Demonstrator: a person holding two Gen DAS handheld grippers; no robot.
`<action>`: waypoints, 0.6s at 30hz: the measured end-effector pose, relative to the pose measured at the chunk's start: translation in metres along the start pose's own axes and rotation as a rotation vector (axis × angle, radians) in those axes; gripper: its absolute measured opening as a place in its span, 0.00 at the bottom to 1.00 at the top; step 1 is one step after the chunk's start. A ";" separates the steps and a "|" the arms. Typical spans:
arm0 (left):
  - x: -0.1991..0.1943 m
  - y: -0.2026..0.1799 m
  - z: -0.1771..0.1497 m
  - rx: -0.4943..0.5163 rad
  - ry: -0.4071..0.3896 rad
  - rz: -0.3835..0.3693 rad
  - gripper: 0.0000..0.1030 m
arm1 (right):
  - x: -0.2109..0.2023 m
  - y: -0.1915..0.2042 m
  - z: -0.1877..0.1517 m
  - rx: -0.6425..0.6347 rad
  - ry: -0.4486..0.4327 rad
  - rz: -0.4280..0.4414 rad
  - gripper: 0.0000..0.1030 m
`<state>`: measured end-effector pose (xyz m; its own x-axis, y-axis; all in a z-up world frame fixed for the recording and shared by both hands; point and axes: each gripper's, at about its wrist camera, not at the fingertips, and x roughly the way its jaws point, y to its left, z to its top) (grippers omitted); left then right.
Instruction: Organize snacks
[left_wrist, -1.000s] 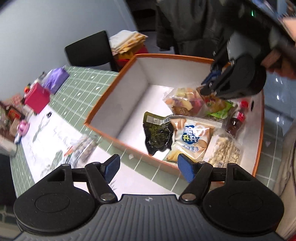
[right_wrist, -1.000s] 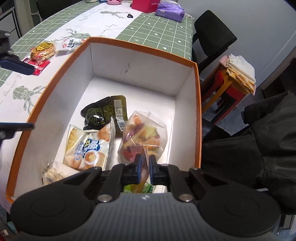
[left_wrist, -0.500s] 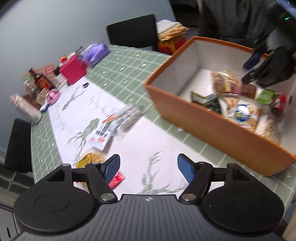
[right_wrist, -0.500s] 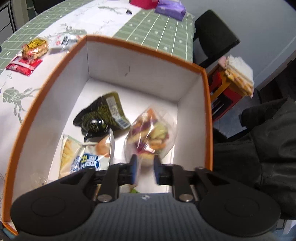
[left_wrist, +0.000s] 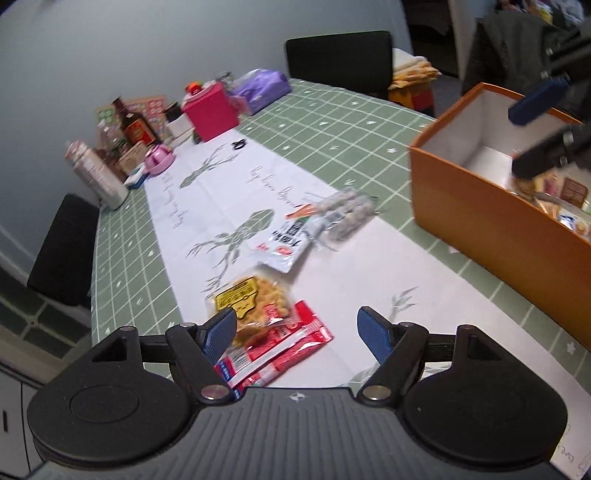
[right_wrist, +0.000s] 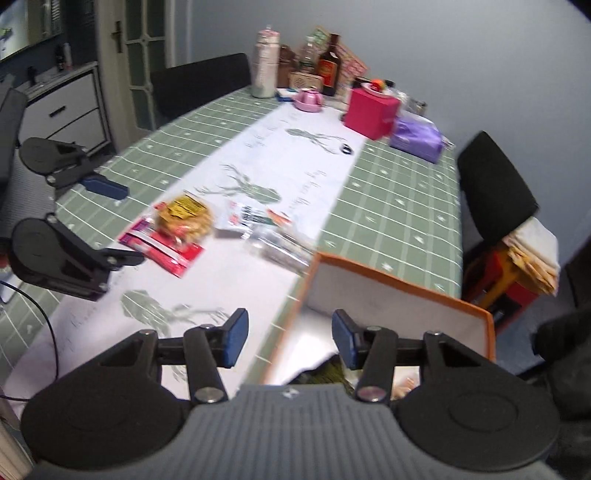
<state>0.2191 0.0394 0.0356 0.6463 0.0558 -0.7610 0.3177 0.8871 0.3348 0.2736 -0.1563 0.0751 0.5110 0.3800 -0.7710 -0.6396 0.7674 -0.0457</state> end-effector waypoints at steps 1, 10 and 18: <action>0.002 0.006 -0.001 -0.026 0.006 -0.002 0.85 | 0.006 0.006 0.004 -0.005 -0.001 0.011 0.48; 0.037 0.059 -0.008 -0.309 0.069 -0.034 0.85 | 0.075 0.041 0.037 -0.009 0.026 0.073 0.54; 0.081 0.091 -0.006 -0.530 0.110 -0.066 0.86 | 0.129 0.030 0.062 -0.029 0.072 0.032 0.60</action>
<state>0.2962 0.1278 0.0008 0.5517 0.0146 -0.8339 -0.0562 0.9982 -0.0197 0.3560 -0.0520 0.0132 0.4482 0.3651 -0.8160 -0.6720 0.7396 -0.0382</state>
